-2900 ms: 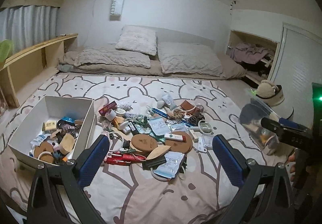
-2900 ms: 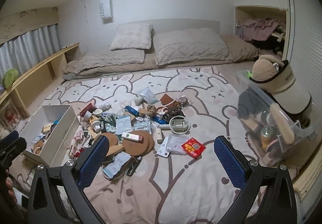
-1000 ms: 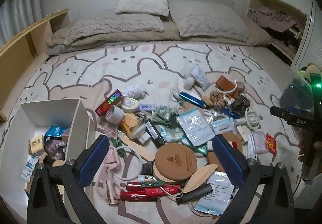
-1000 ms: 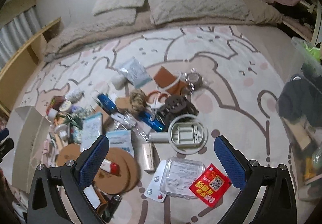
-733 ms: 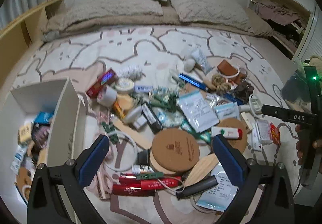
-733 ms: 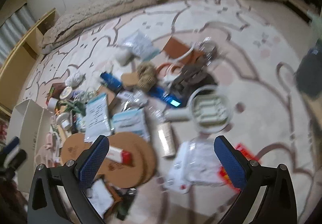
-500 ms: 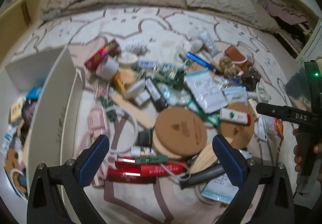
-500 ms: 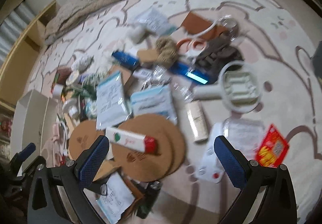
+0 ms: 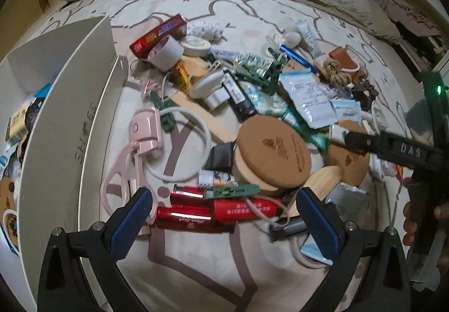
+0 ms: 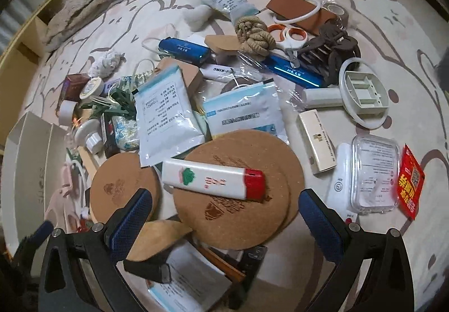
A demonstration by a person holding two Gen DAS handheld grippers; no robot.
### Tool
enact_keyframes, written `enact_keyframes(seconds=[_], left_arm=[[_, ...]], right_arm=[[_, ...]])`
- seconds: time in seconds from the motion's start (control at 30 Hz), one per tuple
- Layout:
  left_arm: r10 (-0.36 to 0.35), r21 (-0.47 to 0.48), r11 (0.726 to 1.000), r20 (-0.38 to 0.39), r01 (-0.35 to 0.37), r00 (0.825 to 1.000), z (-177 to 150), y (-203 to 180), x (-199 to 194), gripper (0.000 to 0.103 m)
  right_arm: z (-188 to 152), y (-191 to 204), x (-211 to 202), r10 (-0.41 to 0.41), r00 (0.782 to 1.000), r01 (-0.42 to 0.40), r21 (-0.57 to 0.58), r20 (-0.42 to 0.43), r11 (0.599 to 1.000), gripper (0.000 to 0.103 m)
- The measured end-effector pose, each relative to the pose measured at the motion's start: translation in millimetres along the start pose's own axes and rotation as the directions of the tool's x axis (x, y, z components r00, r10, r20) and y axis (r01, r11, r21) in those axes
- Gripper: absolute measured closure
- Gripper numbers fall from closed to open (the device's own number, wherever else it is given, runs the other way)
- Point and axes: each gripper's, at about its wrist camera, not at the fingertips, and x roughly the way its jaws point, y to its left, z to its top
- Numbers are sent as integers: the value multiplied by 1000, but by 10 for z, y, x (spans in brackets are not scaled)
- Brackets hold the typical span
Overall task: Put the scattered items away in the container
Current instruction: 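Close the right tool on the white-red tube while the left tool approaches the black cylinder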
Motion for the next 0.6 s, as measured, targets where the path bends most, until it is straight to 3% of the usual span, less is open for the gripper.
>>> enact_keyframes(seconds=[0.4, 0.6], left_arm=[[-98, -87, 992, -131, 87, 986, -185, -162, 136, 0], [-126, -158, 983, -187, 97, 974, -293, -300, 208, 0]], right_arm=[[10, 265, 193, -91, 996, 90, -112, -4, 990, 1], [10, 195, 128, -111, 994, 110, -151, 6, 982, 18]])
